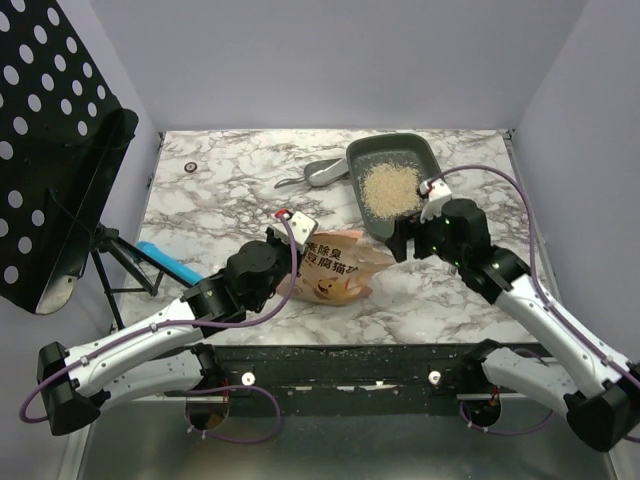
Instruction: Fill the litter box with clean litter
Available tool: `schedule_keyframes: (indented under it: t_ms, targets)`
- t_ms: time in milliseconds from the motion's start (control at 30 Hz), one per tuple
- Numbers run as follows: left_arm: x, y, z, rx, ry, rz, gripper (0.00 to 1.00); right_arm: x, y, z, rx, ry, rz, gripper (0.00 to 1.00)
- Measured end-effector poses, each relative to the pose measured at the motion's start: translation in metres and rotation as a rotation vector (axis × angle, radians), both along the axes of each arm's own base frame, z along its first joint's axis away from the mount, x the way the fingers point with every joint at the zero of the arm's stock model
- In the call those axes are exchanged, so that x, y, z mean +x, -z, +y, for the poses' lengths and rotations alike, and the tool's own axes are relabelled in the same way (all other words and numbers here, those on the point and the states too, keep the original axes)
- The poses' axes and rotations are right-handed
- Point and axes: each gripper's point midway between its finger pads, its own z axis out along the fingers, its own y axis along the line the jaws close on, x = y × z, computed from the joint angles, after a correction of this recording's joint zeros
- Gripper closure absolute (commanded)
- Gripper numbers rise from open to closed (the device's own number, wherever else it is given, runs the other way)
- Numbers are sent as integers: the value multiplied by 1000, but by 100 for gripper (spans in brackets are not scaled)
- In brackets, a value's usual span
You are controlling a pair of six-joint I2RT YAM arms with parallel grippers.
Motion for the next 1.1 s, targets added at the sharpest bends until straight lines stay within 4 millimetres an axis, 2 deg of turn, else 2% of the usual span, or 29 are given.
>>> schedule_keyframes:
  t_ms: [67, 167, 267, 367, 533, 700, 867, 1100]
  targets:
    - [1, 3, -1, 6, -2, 7, 100, -24, -1, 1, 48, -70, -19, 8]
    - [0, 5, 1, 9, -10, 15, 100, -54, -17, 7, 146, -183, -105, 8]
    - [-2, 10, 7, 21, -19, 32, 100, -75, -28, 19, 228, -304, -180, 8]
    - [-8, 16, 16, 19, -26, 52, 98, -86, -25, 33, 274, -410, -188, 9]
    - [-21, 18, 33, 7, -28, 71, 94, -90, -10, 50, 302, -514, -177, 9]
    - [-28, 19, 47, -11, -41, 68, 91, -87, -11, 67, 324, -605, -197, 10]
    - [-31, 18, 52, -33, -42, 61, 89, -81, -8, 82, 350, -671, -213, 10]
    - [-33, 17, 54, -44, -42, 55, 89, -81, 18, 92, 385, -736, -233, 10]
